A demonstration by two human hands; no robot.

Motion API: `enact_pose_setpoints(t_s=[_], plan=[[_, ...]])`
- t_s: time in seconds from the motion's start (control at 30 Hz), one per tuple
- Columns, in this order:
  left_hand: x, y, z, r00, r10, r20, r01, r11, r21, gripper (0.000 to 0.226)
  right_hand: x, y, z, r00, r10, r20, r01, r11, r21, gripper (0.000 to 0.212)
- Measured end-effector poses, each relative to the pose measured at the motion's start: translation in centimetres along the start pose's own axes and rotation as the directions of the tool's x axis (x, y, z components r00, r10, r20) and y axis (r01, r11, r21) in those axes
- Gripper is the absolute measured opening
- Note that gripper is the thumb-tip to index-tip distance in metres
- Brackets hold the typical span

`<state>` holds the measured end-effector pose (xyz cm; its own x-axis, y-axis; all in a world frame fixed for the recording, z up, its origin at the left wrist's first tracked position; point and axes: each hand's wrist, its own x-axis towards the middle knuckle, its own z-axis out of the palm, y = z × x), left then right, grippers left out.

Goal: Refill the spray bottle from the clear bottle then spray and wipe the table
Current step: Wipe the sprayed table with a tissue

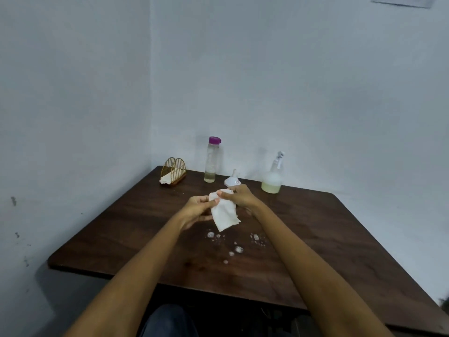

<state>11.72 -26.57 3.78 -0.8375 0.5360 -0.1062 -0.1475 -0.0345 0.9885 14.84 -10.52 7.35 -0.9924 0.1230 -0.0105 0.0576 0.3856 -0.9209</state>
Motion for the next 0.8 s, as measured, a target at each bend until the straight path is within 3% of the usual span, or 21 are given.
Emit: enact_pose_setpoints(t_s=[0.17, 0.23, 0.3, 0.37, 0.43, 0.5, 0.57, 0.63, 0.7, 0.8], plan=[[-1.5, 1.0, 2.6, 0.999, 0.039, -0.019, -0.039, 0.999, 0.016, 0.027, -4.1, 1.7, -0.9, 0.991, 0.088, 0.097, -0.107, 0.971, 0.213, 0.026], [-1.9, 0.9, 3.5, 0.998, 0.041, -0.04, -0.038, 0.997, 0.072, 0.029, -5.3, 2.1, -0.9, 0.996, 0.09, 0.022, -0.092, 0.943, 0.32, 0.022], [-2.0, 0.3, 3.7, 0.989, 0.058, -0.136, -0.023, 0.97, 0.241, 0.033, -6.0, 2.7, -1.3, 0.985, 0.134, -0.108, -0.076, 0.901, 0.428, 0.03], [-2.3, -0.7, 2.8, 0.957, 0.114, -0.267, 0.016, 0.897, 0.441, 0.039, -6.7, 3.6, -2.2, 0.954, 0.186, -0.237, -0.115, 0.952, 0.284, 0.03], [-2.6, -1.9, 1.0, 0.93, 0.181, -0.321, 0.078, 0.755, 0.651, 0.039, -7.2, 4.4, -3.7, 0.907, 0.135, -0.398, -0.194, 0.975, -0.112, 0.011], [-2.7, -2.7, -1.0, 0.92, 0.205, -0.334, 0.158, 0.585, 0.795, 0.036, -7.6, 5.1, -5.0, 0.843, 0.021, -0.537, -0.266, 0.884, -0.383, 0.017], [-2.9, -3.1, -2.7, 0.911, 0.196, -0.363, 0.228, 0.495, 0.838, 0.032, -7.7, 6.0, -5.2, 0.815, -0.037, -0.579, -0.349, 0.766, -0.54, 0.018], [-3.3, -3.2, -3.7, 0.904, 0.169, -0.393, 0.29, 0.434, 0.853, 0.028, -8.0, 7.8, -4.2, 0.863, 0.008, -0.505, -0.376, 0.679, -0.631, 0.024], [-3.3, -3.4, -4.4, 0.902, 0.13, -0.411, 0.335, 0.388, 0.859, 0.027, -7.9, 9.5, -2.2, 0.903, 0.104, -0.416, -0.374, 0.666, -0.646, 0.023], [-3.1, -3.7, -5.1, 0.908, 0.073, -0.414, 0.365, 0.351, 0.862, 0.028, -6.7, 9.9, 1.0, 0.889, 0.159, -0.429, -0.417, 0.669, -0.615, 0.019]])
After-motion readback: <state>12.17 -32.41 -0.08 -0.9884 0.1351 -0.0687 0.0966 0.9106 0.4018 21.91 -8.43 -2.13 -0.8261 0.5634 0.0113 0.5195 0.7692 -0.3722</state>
